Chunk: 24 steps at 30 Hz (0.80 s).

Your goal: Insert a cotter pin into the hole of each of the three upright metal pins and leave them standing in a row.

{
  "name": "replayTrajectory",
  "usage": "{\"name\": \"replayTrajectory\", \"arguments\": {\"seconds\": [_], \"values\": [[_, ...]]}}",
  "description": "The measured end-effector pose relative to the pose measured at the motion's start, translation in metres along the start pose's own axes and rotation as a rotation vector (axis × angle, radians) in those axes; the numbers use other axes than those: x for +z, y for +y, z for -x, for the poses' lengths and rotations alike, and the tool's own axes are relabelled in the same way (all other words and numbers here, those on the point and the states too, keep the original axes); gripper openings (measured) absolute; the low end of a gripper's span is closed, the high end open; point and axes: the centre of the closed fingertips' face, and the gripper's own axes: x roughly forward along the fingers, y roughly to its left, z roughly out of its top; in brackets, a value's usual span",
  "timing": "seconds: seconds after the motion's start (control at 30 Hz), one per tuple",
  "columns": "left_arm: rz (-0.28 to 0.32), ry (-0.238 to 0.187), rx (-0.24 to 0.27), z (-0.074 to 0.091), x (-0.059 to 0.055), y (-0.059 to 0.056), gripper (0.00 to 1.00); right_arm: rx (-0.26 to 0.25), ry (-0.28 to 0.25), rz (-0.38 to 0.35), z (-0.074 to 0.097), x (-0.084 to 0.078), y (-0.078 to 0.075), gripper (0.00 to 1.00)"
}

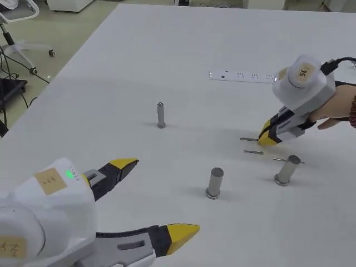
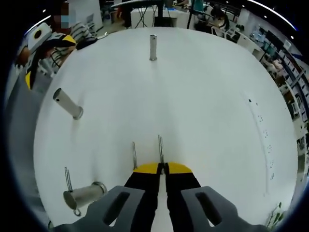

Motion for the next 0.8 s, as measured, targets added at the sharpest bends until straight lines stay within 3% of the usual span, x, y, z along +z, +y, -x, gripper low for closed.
{"name": "replayTrajectory", "arguments": {"seconds": [0.07, 0.33, 0.8], "values": [[-0.001, 0.005, 0.001, 0.0007, -0.0012, 0.0003, 0.82, -0.011, 0.030, 0.072, 0.0002, 0.0005, 0.0017, 0.06], [0.000, 0.015, -0.002, 0.0025, -0.0039, -0.0003, 0.81, -0.029, 0.075, 0.122, 0.0004, 0.0006, 0.0050, 0.02], [-0.017, 0.034, -0.018, 0.0043, 0.0007, 0.0017, 0.77, -0.103, 0.056, 0.195, 0.0051, 0.0088, 0.0024, 0.02]]}}
